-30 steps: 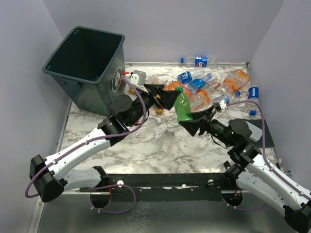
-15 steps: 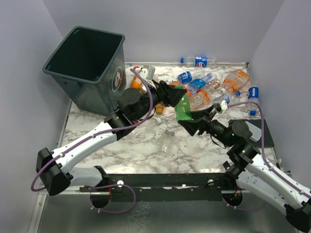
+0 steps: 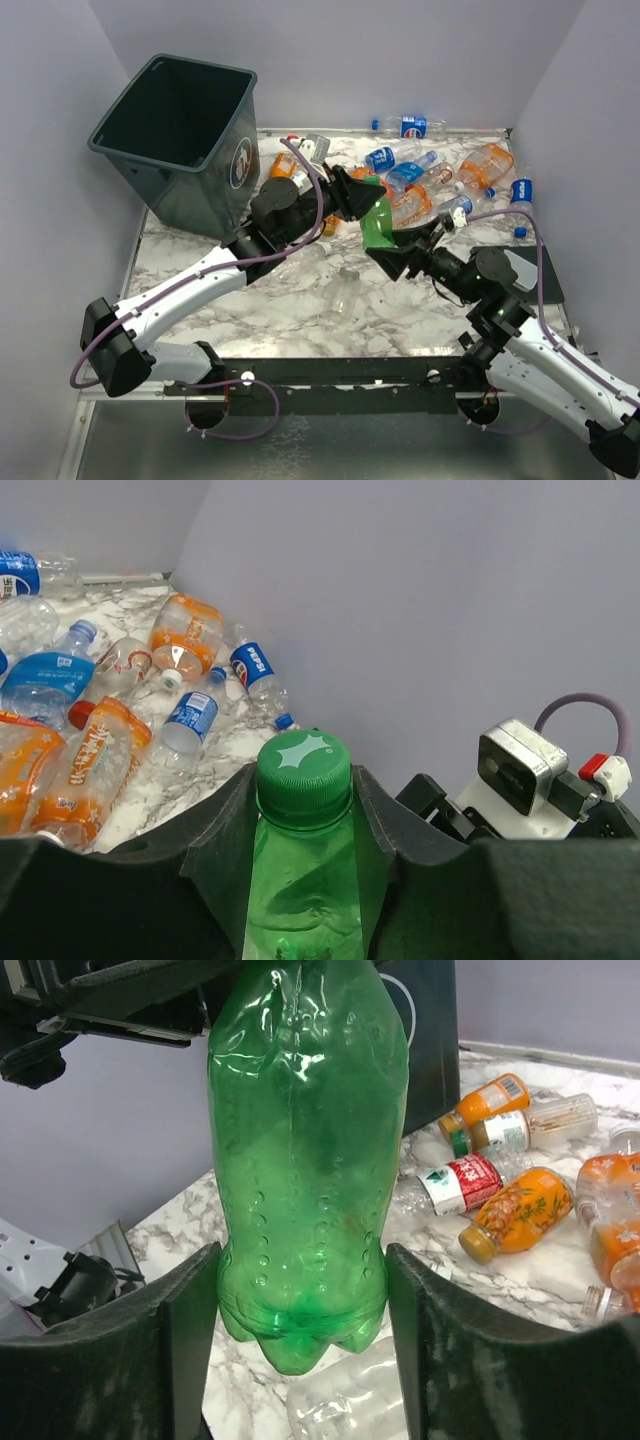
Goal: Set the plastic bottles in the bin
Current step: Place the plastic bottle in the trash bin.
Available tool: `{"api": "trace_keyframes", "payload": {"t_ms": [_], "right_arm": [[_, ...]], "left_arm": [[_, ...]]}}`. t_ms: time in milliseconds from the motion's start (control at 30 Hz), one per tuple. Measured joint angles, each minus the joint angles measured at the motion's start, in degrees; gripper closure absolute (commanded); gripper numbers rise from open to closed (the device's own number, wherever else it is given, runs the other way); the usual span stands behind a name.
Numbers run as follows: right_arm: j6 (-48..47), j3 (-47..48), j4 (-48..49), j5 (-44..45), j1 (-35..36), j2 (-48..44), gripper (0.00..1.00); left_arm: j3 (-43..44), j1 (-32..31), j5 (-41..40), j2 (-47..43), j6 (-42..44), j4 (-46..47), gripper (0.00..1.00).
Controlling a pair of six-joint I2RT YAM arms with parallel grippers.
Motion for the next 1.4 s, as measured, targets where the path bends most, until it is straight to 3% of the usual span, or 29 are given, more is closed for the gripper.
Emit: {"api": "trace_keyframes", "payload": {"t_ms": [67, 133, 167, 500, 767, 1000, 1133, 1300, 1400], "right_arm": [[-0.09, 0.15, -0.61, 0.02, 0.02, 0.15, 0.16], [-0.04, 0.76, -1.84, 0.04, 0.04, 0.52, 0.02], [-0.24, 1.29, -2.86, 0.04, 0.04, 0.76, 0.0], [-0.07, 10.14, -13.88, 0.04, 0.04, 1.03, 0.0], [0.0, 17.22, -21.59, 3.67, 0.04, 0.22, 0.0], [0.74, 13.7, -22.25, 12.72, 0.04, -0.33, 0.0], [1.79, 11.41, -23.52, 17.66, 0.04, 0.68, 0.0], [4.52, 9.9, -24.85, 22.32, 0.04, 1.22, 0.0], [6.16, 8.85, -25.11, 23.71, 0.04, 1.09, 0.0]], "left_arm": [[0.02, 0.0, 0.13, 0.0, 0.57, -0.44, 0.98], [0.04, -0.07, 0.2, -0.02, 1.4, -1.16, 1.0], [0.04, -0.09, 0.17, -0.02, 1.9, -1.44, 1.0], [3.72, -0.07, -4.79, -2.84, 13.4, -8.9, 1.0], [11.69, -0.07, -24.65, -9.03, 34.53, -10.38, 1.0], [15.1, 1.01, -45.07, -7.23, 57.05, 0.81, 1.0], [16.87, 7.3, -49.9, -3.28, 62.38, 4.76, 1.0], [18.51, 21.99, -52.06, 0.33, 57.99, 6.16, 1.0], [18.88, 26.32, -52.22, 1.09, 54.21, 6.8, 1.0]]}}
